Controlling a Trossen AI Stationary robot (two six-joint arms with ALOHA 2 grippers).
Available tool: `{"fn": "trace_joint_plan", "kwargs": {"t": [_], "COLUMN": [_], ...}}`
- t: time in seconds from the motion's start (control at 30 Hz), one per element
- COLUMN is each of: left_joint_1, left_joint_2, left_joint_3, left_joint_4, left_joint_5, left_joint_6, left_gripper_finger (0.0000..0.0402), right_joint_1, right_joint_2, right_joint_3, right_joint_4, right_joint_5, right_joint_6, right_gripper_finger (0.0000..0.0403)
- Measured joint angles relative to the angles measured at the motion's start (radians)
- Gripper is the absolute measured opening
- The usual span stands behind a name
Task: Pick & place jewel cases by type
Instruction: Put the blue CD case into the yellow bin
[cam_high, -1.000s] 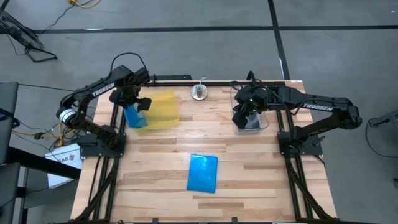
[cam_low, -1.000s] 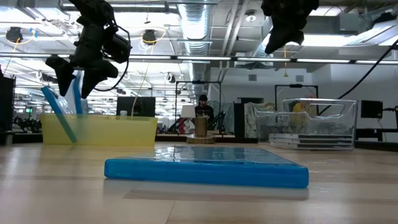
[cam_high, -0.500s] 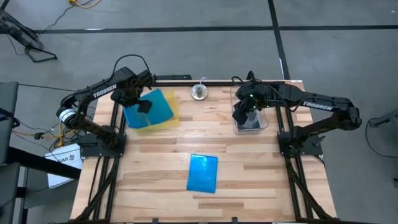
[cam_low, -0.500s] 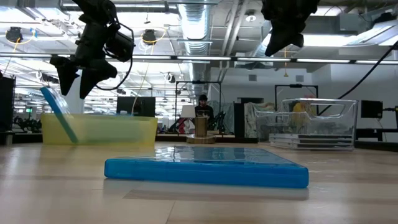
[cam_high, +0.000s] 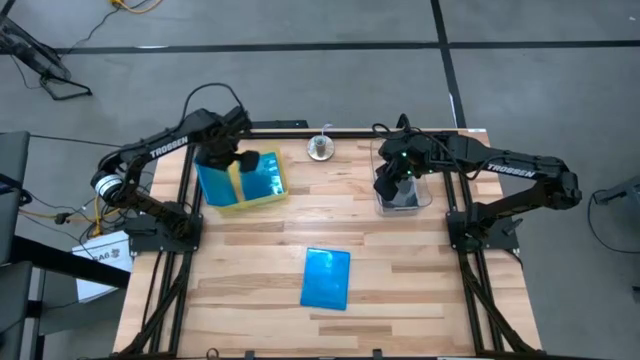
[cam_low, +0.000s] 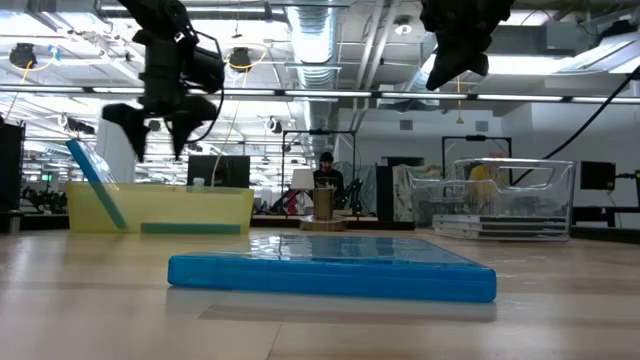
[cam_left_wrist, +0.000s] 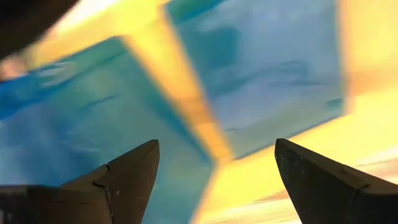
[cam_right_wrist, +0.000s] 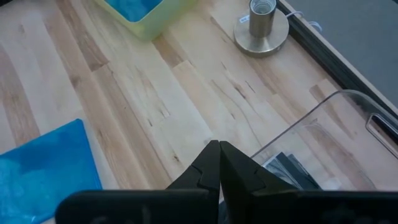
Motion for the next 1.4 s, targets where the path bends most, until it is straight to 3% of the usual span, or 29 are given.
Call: {"fn": "trace_joint_plan", "kwargs": {"t": [0.13, 0.5, 0.77, 0.97, 1.4], "left_joint_1": [-0.017, -0.063, -0.072, -0.076, 0.009], "left_joint_2": [0.003, 0.004, 0.004, -0.032, -0.156], "left_joint_3": [0.000, 0.000, 0.000, 0.000, 0.095], "left_joint_4": [0.090, 0.099, 0.098, 0.090, -0.318], "left_joint_5": [0.085, -0.003, 0.002, -0.049, -0.185], "left_joint_6": [-0.105, -0.149, -0.152, -0.155, -0.207], "left_gripper_finger": [0.0313, 0.0313, 0.0313, 0.0313, 0.0313], "right_joint_1": [0.000, 0.001, 0.025, 0.064, 0.076], "right_joint_2": [0.000, 0.018, 0.153, 0.236, 0.246], "right_joint_3": [0.000, 0.001, 0.000, 0.000, 0.000], "right_joint_4": [0.000, 0.016, 0.035, 0.051, 0.067], "right_joint_5": [0.000, 0.000, -0.071, -0.072, -0.074], "right_joint_6": [0.001, 0.001, -0.001, -0.042, -0.043], "right_gripper_finger": [0.0000, 0.0000, 0.0000, 0.0000, 0.0000]}}
